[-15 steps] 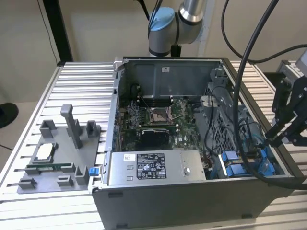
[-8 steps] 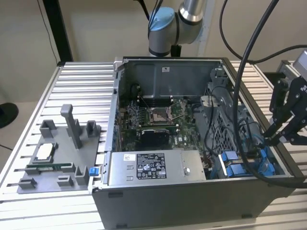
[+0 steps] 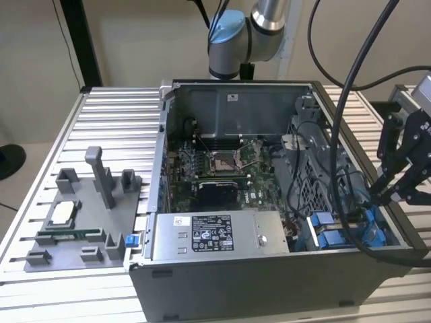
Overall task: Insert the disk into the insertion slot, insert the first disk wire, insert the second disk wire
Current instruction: 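Insert the second disk wire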
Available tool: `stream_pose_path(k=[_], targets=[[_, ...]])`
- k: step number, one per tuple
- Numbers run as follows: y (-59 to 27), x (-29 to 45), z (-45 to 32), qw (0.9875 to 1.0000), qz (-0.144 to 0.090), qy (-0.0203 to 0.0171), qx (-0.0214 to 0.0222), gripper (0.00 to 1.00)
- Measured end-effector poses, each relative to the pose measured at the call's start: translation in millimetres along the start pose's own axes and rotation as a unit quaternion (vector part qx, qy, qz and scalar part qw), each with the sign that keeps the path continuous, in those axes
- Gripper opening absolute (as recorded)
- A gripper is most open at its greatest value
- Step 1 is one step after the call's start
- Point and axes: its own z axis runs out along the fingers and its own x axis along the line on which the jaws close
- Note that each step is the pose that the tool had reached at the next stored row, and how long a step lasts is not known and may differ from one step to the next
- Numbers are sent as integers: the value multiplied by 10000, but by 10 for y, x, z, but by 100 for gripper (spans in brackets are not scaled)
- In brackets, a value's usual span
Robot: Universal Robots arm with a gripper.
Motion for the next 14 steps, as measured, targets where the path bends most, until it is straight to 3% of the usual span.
stream_pose_path(k=[1, 5, 10, 14], targets=[[-1, 1, 4, 10000, -2, -6, -2, 0], [-5, 1, 14, 10000, -10, -47, -6, 0], [-7, 4, 32, 10000, -6, -57, -46, 0], [-9, 6, 40, 10000, -5, -60, -54, 0]])
